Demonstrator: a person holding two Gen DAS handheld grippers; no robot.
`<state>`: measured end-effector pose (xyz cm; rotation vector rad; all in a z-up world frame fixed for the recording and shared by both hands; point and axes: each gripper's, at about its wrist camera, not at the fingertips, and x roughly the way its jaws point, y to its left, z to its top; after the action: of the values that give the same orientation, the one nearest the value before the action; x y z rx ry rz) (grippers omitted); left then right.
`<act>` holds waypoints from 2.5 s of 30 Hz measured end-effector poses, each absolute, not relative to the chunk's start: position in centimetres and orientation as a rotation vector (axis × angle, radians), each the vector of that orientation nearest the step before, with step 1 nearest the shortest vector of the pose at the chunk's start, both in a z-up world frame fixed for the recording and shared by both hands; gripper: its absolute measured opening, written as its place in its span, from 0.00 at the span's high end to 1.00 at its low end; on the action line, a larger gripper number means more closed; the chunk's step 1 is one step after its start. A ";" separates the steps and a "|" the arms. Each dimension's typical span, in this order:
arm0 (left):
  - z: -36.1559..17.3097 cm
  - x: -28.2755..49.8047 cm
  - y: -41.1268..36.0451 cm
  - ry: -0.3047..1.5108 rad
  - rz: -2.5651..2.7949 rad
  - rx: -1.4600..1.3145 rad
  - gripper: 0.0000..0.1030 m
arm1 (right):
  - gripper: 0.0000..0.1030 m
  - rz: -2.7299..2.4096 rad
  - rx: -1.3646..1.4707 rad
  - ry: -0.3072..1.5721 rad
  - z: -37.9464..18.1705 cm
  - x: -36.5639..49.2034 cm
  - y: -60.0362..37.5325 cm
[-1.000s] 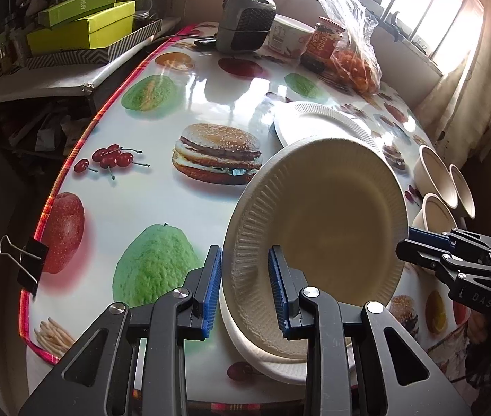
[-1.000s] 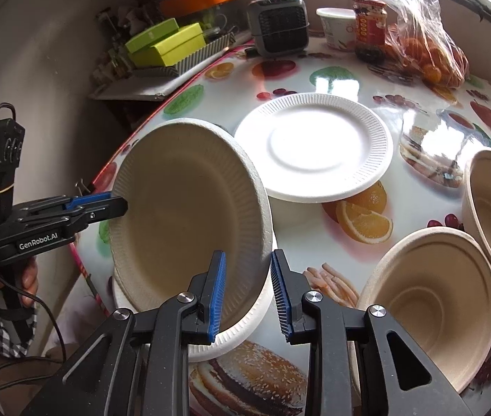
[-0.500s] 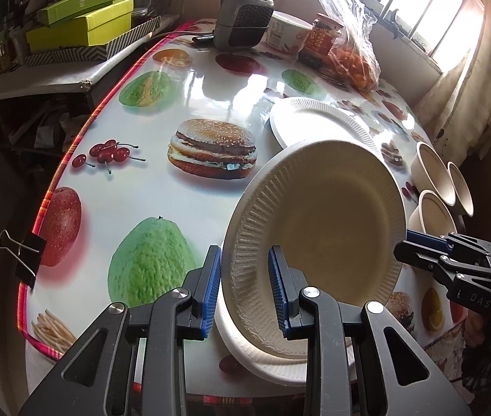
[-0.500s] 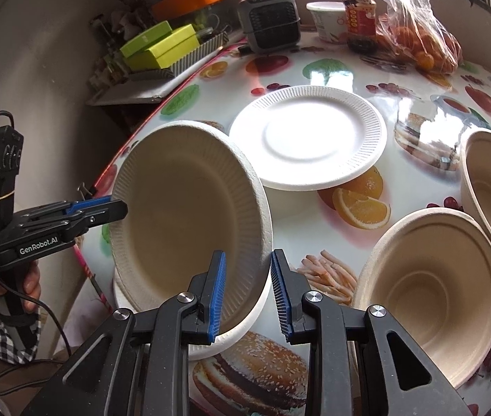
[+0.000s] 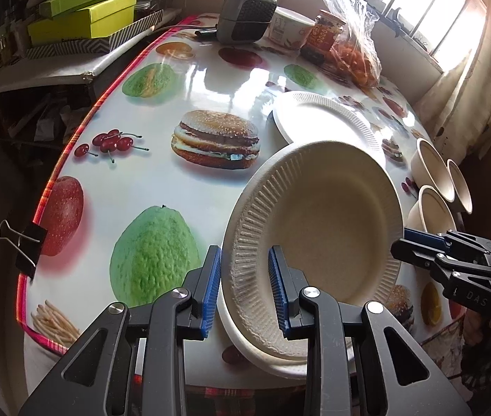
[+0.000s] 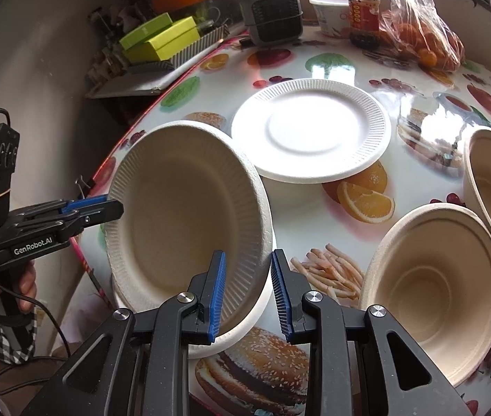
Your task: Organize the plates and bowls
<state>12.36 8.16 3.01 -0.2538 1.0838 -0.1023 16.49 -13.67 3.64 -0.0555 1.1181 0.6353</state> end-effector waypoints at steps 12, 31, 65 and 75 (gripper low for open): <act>1.8 12.7 8.3 1.119 -0.098 -0.258 0.73 | 0.74 0.614 -0.115 1.134 2.7 16.8 -12.8; 0.9 12.8 8.0 1.154 -0.093 -0.243 0.71 | 0.73 0.604 -0.124 1.150 1.8 16.5 -12.5; 1.3 13.2 7.7 1.136 -0.074 -0.201 0.66 | 0.62 0.600 -0.125 1.128 2.1 16.7 -12.5; 2.2 14.1 7.6 1.117 -0.083 -0.202 0.65 | 0.54 0.590 -0.136 1.080 3.5 17.3 -12.9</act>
<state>14.13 7.60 2.20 -0.2020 1.1171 -0.0825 17.32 -12.90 3.53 -0.1356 1.0802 0.5901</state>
